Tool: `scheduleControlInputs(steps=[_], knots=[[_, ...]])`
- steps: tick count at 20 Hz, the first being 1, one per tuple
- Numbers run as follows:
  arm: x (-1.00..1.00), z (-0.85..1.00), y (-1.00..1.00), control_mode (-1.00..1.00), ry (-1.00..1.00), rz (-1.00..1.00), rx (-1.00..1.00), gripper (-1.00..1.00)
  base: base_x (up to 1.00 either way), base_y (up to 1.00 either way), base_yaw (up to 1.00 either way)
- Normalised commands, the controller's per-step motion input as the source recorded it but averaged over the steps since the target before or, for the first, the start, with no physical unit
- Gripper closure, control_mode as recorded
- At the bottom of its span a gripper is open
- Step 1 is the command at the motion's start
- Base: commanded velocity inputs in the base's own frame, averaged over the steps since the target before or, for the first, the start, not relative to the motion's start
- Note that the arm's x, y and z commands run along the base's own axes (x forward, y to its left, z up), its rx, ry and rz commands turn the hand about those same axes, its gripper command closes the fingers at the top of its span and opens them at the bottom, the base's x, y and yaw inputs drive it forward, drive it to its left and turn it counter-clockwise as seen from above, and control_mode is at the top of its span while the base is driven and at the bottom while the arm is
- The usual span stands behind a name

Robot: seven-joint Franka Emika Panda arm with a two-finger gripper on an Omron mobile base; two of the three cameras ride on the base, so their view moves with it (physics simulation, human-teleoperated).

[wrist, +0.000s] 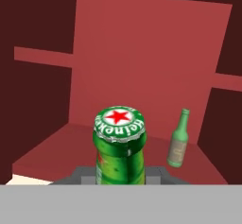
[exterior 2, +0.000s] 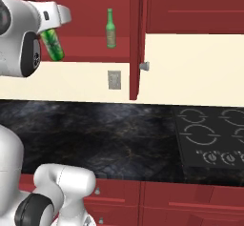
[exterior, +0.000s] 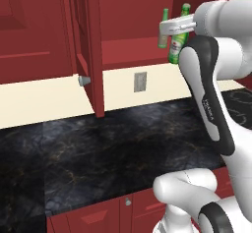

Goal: Sort all alcoholic drinks to one cabinet, and non-alcoholic drinks to the other.

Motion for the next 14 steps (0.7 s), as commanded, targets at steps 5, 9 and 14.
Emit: scheduleControlInputs(steps=[5, 9, 14], knots=[[0.21, -0.13, 0.00, -1.00, 0.00, 0.00, 0.03, 1.00, 0.00, 0.00, 0.00], [0.22, -0.10, 0.00, -1.00, 0.00, 0.00, 0.04, 1.00, 0.00, 0.00, 0.00], [0.26, -0.03, 0.00, -1.00, -0.01, 0.00, 0.03, 1.00, 0.00, 0.00, 0.00]])
